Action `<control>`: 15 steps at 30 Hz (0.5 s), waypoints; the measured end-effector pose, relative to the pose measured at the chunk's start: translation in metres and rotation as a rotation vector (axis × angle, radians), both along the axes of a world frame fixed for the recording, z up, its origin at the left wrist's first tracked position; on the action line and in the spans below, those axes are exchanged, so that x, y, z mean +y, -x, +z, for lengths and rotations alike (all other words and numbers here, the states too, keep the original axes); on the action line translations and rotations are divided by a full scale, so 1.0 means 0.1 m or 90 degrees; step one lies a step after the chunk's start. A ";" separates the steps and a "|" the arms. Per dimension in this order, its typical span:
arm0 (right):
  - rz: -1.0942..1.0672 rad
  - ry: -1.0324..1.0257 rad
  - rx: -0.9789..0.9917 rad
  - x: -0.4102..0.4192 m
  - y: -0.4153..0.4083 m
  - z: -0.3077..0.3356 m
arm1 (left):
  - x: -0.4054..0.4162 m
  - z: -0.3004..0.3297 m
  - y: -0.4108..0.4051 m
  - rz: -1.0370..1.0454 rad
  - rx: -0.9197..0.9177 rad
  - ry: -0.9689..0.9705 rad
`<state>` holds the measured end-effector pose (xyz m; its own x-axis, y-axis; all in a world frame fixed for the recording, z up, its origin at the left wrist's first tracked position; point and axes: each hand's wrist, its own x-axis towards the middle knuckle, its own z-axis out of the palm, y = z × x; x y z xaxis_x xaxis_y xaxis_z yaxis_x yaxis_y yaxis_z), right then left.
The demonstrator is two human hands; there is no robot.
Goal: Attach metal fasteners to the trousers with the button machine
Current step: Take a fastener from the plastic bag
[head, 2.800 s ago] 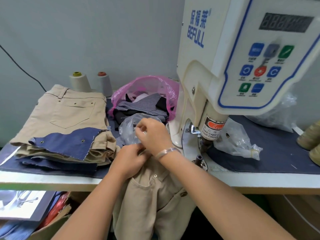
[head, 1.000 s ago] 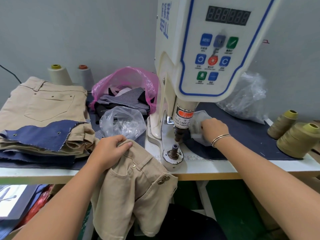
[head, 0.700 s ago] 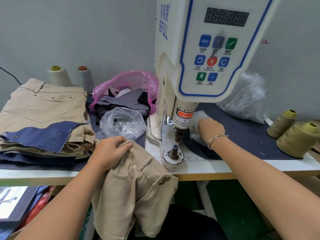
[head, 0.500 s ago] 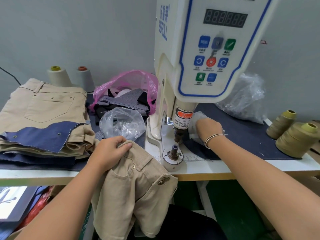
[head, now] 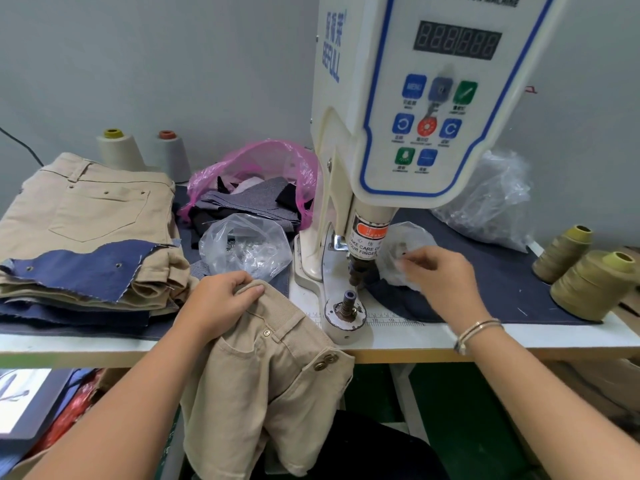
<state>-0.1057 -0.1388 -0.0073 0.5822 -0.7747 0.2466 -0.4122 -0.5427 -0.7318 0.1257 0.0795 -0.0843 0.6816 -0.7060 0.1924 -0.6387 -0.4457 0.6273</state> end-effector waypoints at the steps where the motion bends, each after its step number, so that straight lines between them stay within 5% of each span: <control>1: 0.043 -0.052 -0.028 0.16 0.02 -0.01 | 0.00 0.00 0.00 0.001 0.001 0.001; 7: 0.119 -0.533 -0.145 0.55 -0.07 -0.19 | 0.01 0.00 0.00 0.006 0.000 -0.005; 15: 0.101 -0.796 -0.224 0.57 -0.19 -0.19 | -0.01 0.01 0.01 0.011 0.014 0.003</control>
